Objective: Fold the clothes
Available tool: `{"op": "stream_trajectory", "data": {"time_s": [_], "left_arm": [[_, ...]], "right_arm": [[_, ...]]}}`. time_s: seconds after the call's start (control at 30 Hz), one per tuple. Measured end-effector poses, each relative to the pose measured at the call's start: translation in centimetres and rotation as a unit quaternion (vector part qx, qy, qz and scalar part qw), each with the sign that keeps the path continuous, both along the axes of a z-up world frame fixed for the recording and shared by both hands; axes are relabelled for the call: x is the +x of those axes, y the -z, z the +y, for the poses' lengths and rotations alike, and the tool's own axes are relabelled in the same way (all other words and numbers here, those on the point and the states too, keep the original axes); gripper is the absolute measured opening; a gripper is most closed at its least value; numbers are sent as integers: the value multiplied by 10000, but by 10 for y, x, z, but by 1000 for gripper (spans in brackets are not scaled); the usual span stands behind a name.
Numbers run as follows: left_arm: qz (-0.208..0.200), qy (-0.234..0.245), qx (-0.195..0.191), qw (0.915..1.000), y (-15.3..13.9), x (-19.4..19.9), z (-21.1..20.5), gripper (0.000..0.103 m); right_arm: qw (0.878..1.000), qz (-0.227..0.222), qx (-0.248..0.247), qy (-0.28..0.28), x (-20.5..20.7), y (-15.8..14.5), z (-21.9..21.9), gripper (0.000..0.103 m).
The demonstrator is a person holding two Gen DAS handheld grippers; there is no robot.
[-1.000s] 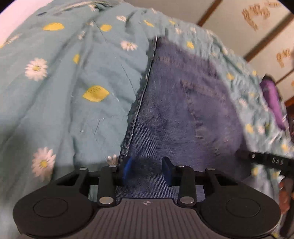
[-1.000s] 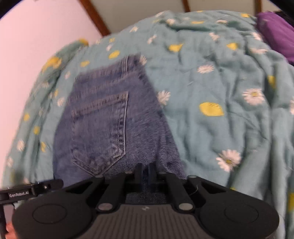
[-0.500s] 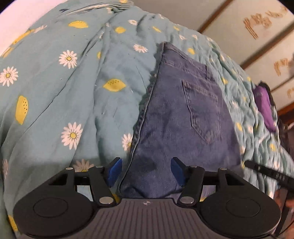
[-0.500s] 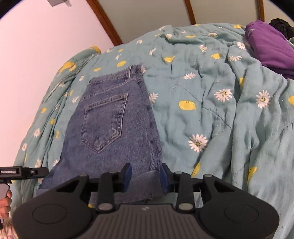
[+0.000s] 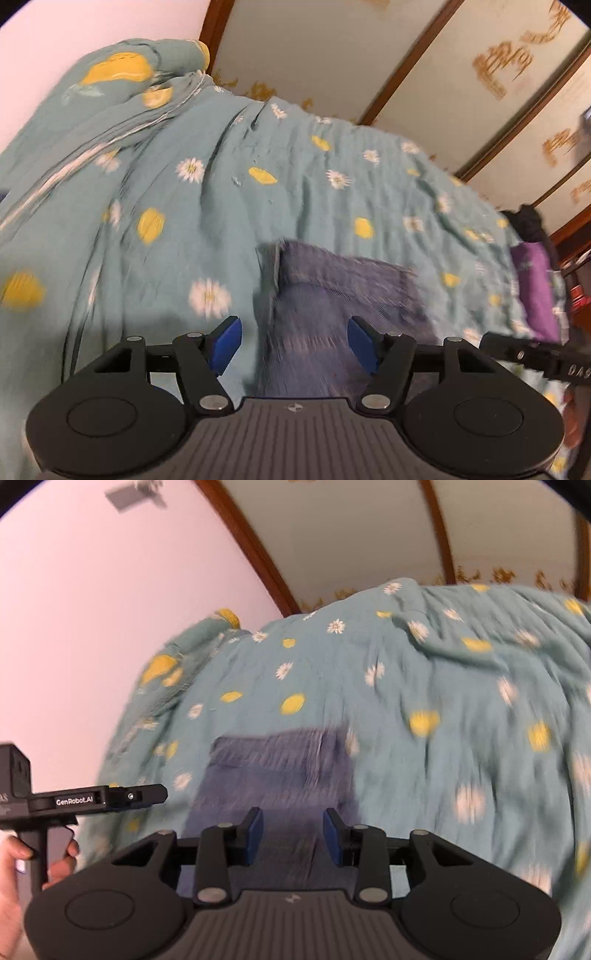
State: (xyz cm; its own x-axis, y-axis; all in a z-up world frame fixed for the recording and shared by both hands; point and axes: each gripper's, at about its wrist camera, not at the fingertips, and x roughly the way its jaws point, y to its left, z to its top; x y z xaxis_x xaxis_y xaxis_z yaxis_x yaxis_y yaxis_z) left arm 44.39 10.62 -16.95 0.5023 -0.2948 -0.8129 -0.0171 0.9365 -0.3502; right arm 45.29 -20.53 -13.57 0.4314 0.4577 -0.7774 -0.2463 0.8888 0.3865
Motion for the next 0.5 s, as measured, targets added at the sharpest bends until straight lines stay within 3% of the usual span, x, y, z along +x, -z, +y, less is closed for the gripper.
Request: {"op": "stream_trajectory", "data": {"time_s": [0.07, 0.2, 0.27, 0.4, 0.5], "left_arm": [[53, 71, 113, 9999, 10, 21, -4, 62], [152, 252, 5, 9996, 25, 46, -2, 62], [263, 321, -142, 9990, 32, 54, 0, 62], [302, 429, -797, 9954, 42, 65, 6, 65], [421, 418, -1024, 9930, 50, 70, 6, 65]], "right_arm": [[9998, 109, -142, 12, 28, 12, 6, 37], [9994, 327, 38, -67, 67, 35, 10, 40], [9990, 407, 41, -154, 75, 45, 13, 43], [9982, 458, -198, -330, 91, 68, 21, 44], [9975, 562, 279, -318, 98, 79, 18, 46]]}}
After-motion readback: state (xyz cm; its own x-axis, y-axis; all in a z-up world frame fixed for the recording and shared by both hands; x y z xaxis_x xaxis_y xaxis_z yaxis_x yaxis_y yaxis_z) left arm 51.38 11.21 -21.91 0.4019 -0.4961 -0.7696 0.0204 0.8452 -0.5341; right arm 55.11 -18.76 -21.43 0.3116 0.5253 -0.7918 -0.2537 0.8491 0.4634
